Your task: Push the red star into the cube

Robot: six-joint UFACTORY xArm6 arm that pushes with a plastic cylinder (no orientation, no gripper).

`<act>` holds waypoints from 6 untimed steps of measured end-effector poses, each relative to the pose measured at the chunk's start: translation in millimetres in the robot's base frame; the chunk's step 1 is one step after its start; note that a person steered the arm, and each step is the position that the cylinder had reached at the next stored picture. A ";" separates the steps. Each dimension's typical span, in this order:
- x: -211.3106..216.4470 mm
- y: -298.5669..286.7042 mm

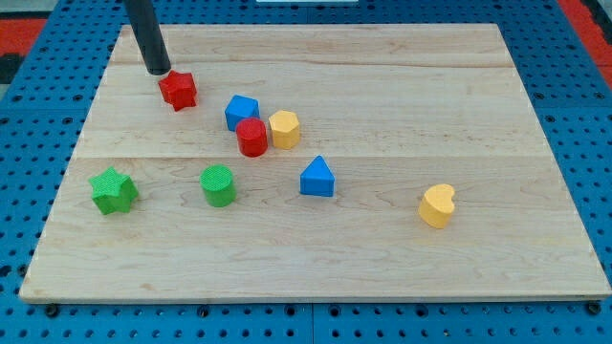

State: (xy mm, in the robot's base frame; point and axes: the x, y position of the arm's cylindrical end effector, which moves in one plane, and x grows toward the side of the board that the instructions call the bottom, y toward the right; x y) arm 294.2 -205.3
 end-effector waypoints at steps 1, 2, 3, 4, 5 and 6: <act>36.0 19.8; 63.8 42.6; 59.1 37.4; 63.5 50.2; 70.1 60.9; 67.1 55.5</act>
